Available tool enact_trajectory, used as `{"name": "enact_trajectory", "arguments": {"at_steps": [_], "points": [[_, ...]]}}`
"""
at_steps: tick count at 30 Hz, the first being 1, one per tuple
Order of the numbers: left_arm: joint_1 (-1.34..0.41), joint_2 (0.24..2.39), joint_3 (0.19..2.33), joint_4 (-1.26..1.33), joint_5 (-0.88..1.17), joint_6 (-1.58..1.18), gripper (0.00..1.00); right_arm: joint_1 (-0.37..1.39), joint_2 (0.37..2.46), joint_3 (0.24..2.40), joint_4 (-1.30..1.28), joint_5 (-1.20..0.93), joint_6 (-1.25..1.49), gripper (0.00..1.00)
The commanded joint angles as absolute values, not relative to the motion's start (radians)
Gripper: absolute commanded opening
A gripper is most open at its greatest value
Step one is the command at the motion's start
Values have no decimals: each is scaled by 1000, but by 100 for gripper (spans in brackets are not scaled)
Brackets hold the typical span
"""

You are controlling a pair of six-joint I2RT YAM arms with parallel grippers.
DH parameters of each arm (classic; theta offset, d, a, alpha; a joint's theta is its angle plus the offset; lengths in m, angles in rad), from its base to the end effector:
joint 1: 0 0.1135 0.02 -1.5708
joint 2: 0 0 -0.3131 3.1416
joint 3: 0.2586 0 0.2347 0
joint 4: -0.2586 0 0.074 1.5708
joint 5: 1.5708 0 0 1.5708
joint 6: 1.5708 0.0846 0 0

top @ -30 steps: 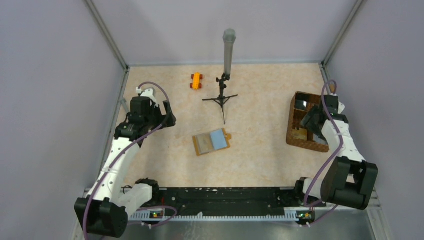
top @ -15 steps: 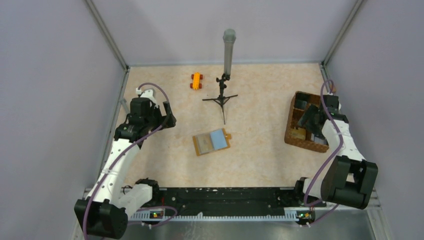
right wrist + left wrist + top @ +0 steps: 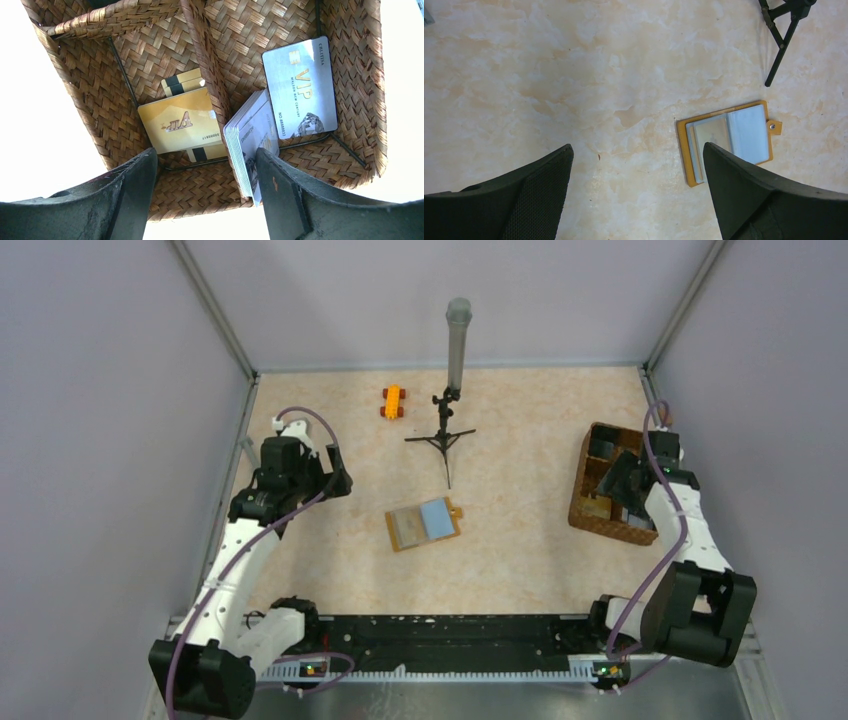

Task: Put the credit cards into the card holder
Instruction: Pick up the credit card from the storage box.

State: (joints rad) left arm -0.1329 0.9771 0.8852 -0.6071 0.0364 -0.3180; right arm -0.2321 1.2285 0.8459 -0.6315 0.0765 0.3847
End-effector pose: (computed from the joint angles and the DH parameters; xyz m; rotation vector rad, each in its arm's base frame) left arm 0.1955 -0.0292 0.3100 -0.1918 2.2766 -0.2784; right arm 0.2238 -0.0595 0.2450 0.8102 2.4503 -0.0423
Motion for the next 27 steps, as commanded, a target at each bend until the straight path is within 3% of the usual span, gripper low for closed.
{"name": "enact_trajectory", "arguments": {"at_steps": [1, 17, 27], "points": [[-137, 955, 878, -584, 47, -307, 99, -239, 1185, 895, -645, 69, 379, 68], [-137, 954, 868, -575, 58, -308, 99, -239, 1186, 894, -671, 94, 375, 33], [-138, 954, 862, -569, 67, -308, 99, -239, 1171, 910, -692, 99, 375, 23]]}}
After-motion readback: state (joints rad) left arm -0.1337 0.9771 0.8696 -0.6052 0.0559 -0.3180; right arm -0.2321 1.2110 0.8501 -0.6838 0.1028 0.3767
